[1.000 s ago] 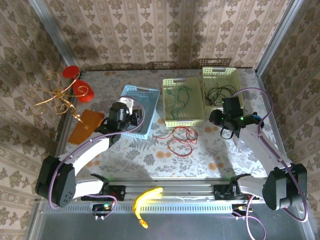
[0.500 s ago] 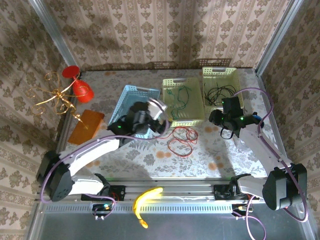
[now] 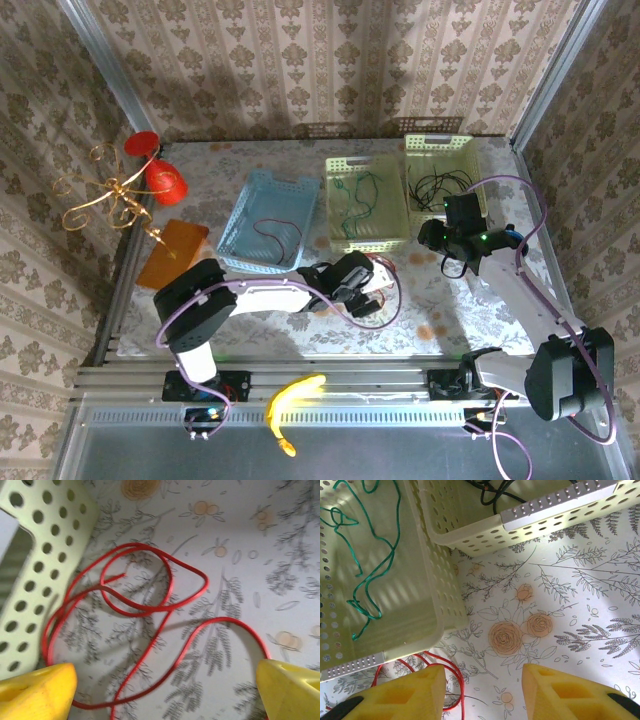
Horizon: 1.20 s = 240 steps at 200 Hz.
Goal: Untangle the cables
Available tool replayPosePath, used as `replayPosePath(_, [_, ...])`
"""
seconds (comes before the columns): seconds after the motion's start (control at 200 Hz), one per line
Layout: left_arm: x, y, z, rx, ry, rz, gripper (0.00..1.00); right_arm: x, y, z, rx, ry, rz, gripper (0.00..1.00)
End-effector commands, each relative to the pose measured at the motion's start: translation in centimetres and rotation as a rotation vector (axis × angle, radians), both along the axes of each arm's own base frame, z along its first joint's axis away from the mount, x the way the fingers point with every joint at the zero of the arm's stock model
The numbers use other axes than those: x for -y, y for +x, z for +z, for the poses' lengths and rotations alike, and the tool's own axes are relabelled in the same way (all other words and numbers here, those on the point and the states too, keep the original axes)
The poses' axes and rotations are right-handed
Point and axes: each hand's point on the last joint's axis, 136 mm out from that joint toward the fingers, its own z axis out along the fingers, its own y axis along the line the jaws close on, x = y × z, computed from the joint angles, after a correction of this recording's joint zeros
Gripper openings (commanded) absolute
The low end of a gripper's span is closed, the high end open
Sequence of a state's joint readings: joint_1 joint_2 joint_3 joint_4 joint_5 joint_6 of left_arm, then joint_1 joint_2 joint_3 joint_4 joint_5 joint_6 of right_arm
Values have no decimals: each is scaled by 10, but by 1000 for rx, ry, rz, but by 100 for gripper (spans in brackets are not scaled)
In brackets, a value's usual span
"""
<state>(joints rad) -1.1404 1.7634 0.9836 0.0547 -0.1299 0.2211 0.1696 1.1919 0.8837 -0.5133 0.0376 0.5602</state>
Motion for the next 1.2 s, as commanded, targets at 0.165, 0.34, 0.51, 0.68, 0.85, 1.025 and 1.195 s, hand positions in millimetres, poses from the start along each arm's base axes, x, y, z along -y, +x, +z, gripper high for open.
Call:
replayPosePath(0.165, [-1, 22, -2, 130, 70, -88, 92, 6, -8, 3, -12, -21, -11, 46])
replayPosePath(0.34, [2, 18, -9, 39, 62, -164, 84, 7, -8, 3, -17, -21, -12, 46])
replayPosePath(0.51, [3, 3, -21, -58, 95, -266, 73, 7, -6, 6, -13, -19, -10, 46])
replayPosePath(0.68, [1, -2, -25, -149, 62, -269, 54, 9, -7, 8, -10, -26, -10, 46])
replayPosePath(0.85, [-2, -7, -36, -191, 83, -270, 44, 10, -7, 8, -16, -21, -12, 46])
replayPosePath(1.025, [-3, -3, -49, -188, 99, -253, 43, 9, -6, 9, -12, -12, -14, 46])
replayPosePath(1.195, [-3, 0, -52, -189, 98, -239, 27, 10, -6, 9, -13, -9, -17, 46])
